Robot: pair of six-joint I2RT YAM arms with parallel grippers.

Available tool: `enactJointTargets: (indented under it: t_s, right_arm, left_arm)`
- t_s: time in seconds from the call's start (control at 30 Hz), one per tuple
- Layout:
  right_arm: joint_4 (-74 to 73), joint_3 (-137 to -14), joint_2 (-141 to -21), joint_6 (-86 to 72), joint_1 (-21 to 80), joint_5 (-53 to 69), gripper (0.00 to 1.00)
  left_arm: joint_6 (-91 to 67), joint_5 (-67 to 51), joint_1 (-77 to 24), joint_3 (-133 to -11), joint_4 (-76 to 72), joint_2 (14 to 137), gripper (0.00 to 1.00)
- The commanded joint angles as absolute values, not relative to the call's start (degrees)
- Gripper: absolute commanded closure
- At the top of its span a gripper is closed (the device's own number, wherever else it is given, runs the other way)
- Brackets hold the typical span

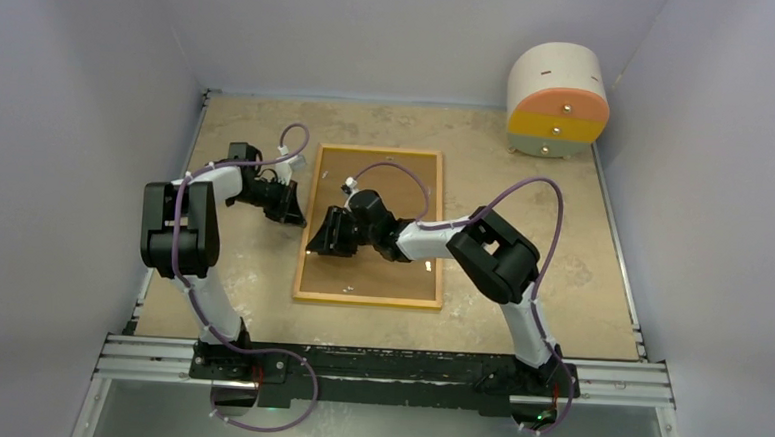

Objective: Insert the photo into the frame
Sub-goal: Install the photo frame at the center of the board.

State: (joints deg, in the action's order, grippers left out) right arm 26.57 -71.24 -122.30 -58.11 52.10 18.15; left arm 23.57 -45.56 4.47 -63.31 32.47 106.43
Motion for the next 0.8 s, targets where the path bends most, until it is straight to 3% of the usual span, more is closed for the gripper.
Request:
enactJointTargets:
  t_s: [0.0, 0.3, 0.77]
  right_arm:
    - [24.17, -72.35, -122.7, -58.14, 52.85, 16.45, 0.54]
    - [25.02, -73.92, -125.34, -59.57, 53.02, 17.58, 0.61]
    - [19.73, -77.28, -125.96, -59.82, 53.17, 9.88, 0.7]
  left_arm:
    - [26.0, -41.63, 3.52, -61.44, 31.95, 107.65, 1.0]
    - [25.24, -40.97, 3.52, -60.82, 31.22, 107.67, 1.0]
    - [24.68, -40.65, 3.52, -60.85, 30.98, 107.19, 1.0]
